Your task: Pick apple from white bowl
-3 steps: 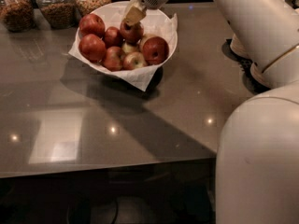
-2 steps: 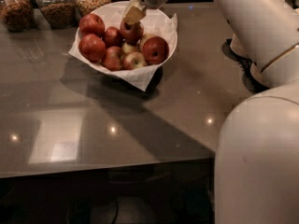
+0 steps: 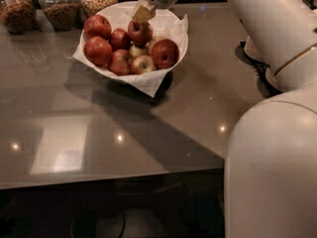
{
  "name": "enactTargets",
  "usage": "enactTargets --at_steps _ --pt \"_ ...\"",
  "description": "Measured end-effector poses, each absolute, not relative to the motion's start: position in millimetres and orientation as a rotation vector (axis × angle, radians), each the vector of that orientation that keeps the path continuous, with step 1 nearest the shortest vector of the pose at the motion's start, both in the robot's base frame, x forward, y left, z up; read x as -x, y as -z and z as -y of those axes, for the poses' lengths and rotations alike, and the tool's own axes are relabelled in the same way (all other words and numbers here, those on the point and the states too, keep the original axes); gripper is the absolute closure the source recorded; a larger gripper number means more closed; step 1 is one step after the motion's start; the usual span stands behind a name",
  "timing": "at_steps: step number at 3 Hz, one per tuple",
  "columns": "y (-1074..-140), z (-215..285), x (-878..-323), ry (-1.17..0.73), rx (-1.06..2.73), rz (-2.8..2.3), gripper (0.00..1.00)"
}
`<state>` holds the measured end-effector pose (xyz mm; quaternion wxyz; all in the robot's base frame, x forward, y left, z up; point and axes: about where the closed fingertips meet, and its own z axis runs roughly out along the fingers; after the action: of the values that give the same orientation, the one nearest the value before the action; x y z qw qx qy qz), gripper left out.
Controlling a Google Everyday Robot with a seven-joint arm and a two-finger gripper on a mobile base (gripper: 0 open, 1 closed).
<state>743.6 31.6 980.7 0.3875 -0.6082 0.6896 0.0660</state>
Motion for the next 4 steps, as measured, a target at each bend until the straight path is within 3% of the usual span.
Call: enactTargets --at_steps 1,2,4 --pt "-978 -31 -743 -0.175 1.553 -1.758 0.23" --pt "-979 -31 -743 -0.176 1.553 -1.758 0.18" --pt "-973 -30 -730 -0.206 1.572 -1.768 0.20"
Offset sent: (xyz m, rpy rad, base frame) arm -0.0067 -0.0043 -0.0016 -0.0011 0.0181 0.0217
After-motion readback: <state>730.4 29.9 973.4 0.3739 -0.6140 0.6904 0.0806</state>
